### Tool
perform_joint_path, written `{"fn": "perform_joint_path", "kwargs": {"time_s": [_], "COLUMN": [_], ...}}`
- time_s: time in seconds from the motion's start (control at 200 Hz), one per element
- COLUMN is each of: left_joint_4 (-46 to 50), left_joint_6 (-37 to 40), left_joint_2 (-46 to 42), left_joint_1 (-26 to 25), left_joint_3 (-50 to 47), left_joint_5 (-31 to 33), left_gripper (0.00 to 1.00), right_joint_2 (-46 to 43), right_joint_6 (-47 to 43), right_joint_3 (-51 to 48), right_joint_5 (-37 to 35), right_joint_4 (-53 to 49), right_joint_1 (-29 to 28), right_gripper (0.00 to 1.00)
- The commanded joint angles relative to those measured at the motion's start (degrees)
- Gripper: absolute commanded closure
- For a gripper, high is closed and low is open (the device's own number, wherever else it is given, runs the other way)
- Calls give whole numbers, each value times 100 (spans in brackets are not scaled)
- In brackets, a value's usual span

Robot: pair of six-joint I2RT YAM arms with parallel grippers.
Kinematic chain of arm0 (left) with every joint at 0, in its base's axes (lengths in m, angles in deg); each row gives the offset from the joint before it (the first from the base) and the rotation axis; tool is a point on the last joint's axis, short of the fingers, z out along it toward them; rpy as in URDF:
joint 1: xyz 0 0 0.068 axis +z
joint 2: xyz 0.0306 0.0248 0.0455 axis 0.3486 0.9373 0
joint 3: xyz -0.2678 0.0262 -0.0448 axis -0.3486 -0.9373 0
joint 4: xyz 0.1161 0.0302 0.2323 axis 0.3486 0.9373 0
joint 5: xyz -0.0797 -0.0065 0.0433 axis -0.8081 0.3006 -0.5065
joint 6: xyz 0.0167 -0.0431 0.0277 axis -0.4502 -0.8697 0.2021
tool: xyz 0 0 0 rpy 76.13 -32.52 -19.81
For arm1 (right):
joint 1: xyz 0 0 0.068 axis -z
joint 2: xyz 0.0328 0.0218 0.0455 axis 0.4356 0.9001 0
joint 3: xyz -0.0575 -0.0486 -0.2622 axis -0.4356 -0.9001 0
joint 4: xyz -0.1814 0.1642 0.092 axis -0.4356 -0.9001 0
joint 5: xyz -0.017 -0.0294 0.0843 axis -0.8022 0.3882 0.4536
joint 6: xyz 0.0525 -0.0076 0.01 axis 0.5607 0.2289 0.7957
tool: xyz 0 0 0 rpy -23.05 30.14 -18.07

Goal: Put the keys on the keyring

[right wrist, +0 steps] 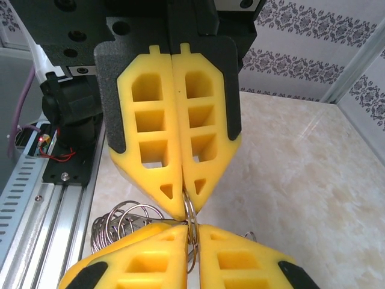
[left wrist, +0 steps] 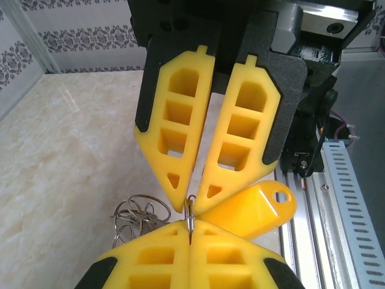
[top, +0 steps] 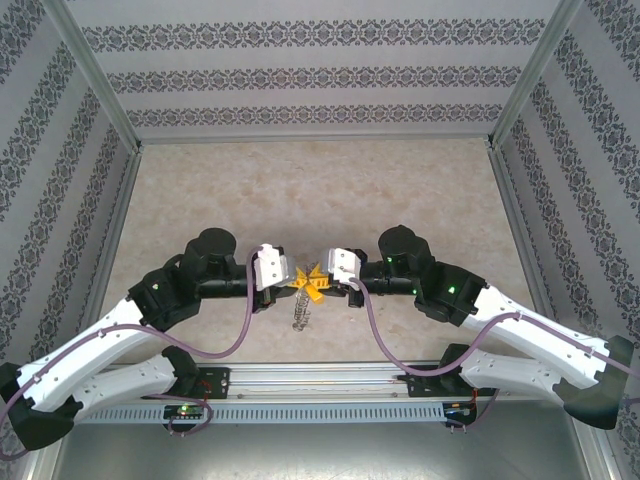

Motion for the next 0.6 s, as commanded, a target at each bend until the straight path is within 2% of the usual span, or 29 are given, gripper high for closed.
{"fn": "perform_joint_path", "kwargs": {"time_s": [0.0, 0.085, 0.155, 0.355, 0.48, 0.595], "left_joint_4": [-873, -1112, -1186, -296, 240, 604], "left_joint_6": [-229, -299, -338, -86, 173, 415], "left_joint_2": [-205, -290, -266, 36, 133, 275], "left_joint_1": [24, 41, 59, 52, 16, -26], "left_joint_3": [-104, -225, -253, 97, 332, 526], "left_joint_5": [-230, -227, -317, -166, 245, 534], "left_gripper": [100, 100, 100, 100, 83, 81], "right_joint_2": [-2, 14, 21, -75, 47, 233], "right_joint_6": [56, 48, 30, -16, -75, -78], "right_joint_3": [-66, -60, -29, -11, 86, 219], "right_joint_5": [152, 209, 215, -12, -247, -256], "right_joint_4": [193, 216, 204, 171, 16, -90], "right_joint_1": [-28, -28, -27, -27, -28, -24], "right_gripper": [88, 90, 100, 100, 100, 100]}}
